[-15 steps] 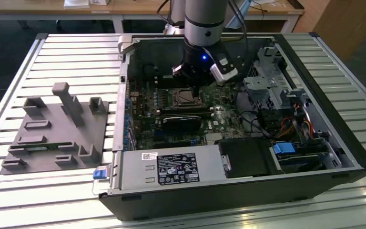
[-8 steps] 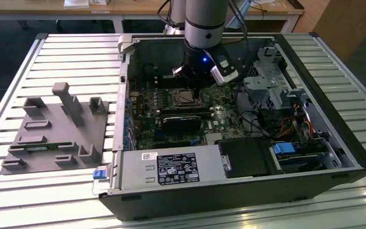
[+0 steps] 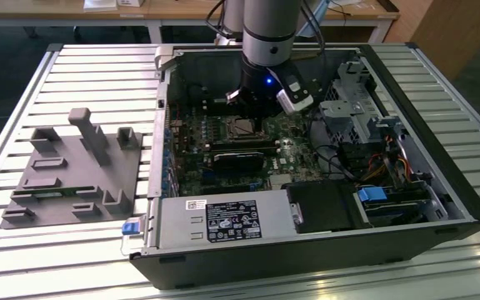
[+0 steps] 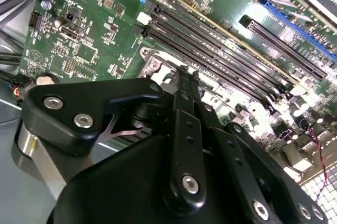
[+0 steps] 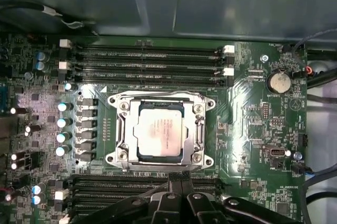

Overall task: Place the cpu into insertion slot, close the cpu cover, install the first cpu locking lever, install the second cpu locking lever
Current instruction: 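Install the second cpu locking lever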

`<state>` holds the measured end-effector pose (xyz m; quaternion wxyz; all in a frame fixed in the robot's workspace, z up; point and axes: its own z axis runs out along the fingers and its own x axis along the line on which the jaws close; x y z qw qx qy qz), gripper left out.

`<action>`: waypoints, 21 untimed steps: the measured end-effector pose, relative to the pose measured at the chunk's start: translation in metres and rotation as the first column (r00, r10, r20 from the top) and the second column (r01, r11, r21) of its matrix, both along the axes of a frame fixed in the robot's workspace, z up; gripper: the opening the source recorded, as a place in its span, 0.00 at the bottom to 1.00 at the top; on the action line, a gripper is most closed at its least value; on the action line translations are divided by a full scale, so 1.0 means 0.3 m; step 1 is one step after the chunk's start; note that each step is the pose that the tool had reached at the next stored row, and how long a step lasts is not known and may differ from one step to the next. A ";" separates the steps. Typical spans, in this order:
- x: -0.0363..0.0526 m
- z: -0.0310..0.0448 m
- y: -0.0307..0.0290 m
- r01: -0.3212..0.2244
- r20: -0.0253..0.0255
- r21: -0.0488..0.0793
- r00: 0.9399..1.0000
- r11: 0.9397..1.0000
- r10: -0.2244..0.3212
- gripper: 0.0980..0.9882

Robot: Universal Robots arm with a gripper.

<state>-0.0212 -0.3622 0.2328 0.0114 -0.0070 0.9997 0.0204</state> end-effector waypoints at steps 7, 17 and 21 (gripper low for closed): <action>-0.036 -0.003 -0.011 0.000 0.000 0.000 1.000 1.000 0.000 0.02; -0.088 -0.014 -0.014 0.000 -0.002 0.000 1.000 1.000 0.000 0.02; -0.089 -0.028 -0.014 0.000 -0.007 0.000 1.000 1.000 0.000 0.02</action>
